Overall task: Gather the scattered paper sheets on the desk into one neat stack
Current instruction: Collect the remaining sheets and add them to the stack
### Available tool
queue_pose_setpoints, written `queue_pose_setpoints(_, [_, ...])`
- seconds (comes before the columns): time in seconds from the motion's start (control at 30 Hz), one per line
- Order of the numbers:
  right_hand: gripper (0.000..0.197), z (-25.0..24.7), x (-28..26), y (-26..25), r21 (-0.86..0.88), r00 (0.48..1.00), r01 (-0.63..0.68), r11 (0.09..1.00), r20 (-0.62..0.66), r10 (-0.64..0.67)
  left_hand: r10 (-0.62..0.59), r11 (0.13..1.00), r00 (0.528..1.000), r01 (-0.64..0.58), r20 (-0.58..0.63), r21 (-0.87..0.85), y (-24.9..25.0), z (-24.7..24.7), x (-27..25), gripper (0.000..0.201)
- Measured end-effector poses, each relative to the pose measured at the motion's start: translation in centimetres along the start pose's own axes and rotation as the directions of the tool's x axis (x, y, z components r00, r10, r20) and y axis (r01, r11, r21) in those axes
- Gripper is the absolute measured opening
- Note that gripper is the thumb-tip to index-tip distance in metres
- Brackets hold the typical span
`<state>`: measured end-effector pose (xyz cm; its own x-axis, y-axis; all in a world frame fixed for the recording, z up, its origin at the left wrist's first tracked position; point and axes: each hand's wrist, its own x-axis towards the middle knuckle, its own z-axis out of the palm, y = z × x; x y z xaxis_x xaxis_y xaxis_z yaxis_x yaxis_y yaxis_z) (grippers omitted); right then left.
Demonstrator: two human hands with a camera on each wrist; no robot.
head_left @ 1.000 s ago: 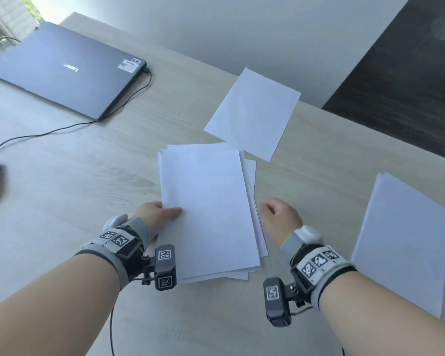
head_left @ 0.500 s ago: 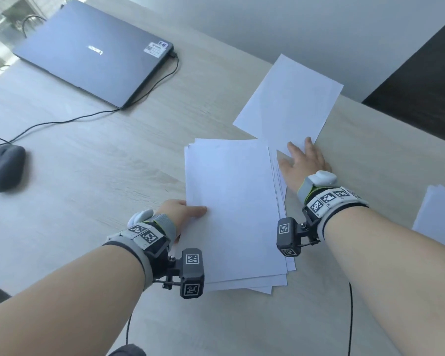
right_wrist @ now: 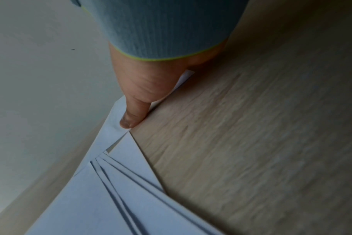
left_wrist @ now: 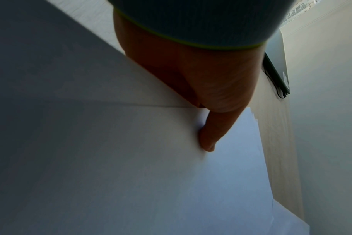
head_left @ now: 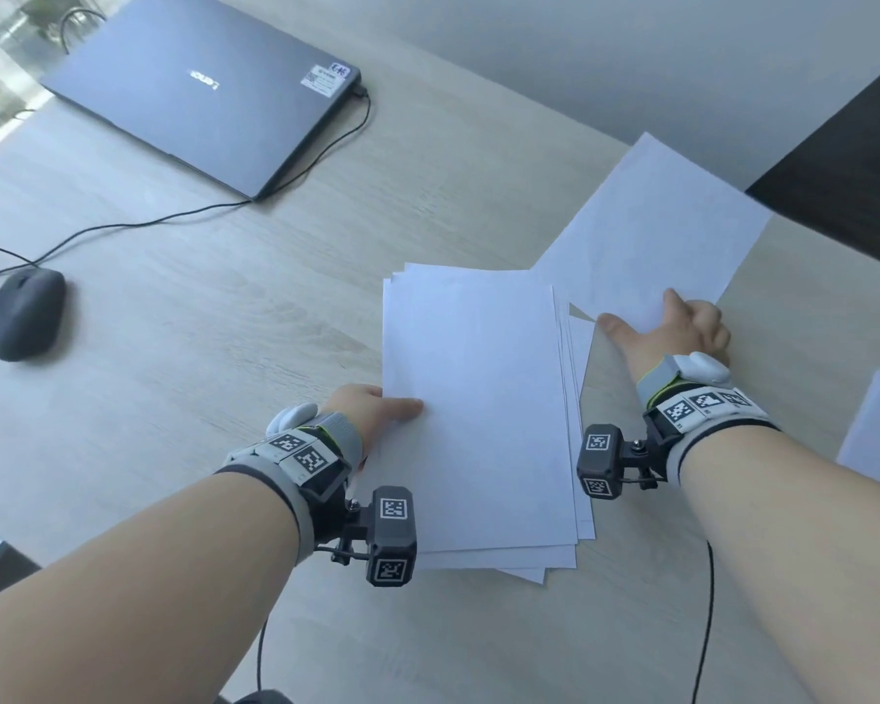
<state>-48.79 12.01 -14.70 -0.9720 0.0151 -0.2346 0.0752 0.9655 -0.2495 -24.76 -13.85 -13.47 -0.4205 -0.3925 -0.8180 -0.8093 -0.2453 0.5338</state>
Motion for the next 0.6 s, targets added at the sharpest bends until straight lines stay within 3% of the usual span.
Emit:
queue_pose_setpoints(0.1, [0.08,0.0,-0.5,0.3,0.036,0.999,-0.015,0.999,-0.032,0.016,-0.001,1.0,1.0,0.001,-0.006,-0.006,-0.1,0.0,0.1,0.017])
queue_pose_setpoints(0.27, [0.04,-0.8,-0.9,1.2,0.173,0.996,-0.063,0.983,-0.043,0.072,0.002,1.0,1.0,-0.002,-0.015,0.009,-0.1,0.0,0.1,0.015])
queue_pose_setpoints(0.33, [0.04,-1.1,-1.0,2.3,0.322,0.995,-0.08,0.943,-0.031,0.095,-0.002,1.0,1.0,0.002,-0.007,0.01,-0.2,0.0,0.3,0.016])
queue_pose_setpoints(0.4, [0.047,-1.4,-1.8,3.2,0.548,0.995,-0.065,0.834,-0.026,0.095,-0.006,1.0,1.0,0.006,-0.011,0.01,-0.4,-0.1,0.5,0.019])
queue_pose_setpoints(0.47, [0.041,-2.1,-3.6,3.9,0.633,0.998,-0.041,0.773,-0.016,0.066,-0.003,1.0,1.0,0.003,-0.004,0.007,-0.3,-0.1,0.5,0.019])
queue_pose_setpoints(0.6, [0.027,-2.2,-8.4,4.5,0.607,0.982,-0.009,0.795,0.157,-0.108,-0.008,1.0,1.0,0.008,-0.01,0.006,-0.2,0.0,0.5,0.021])
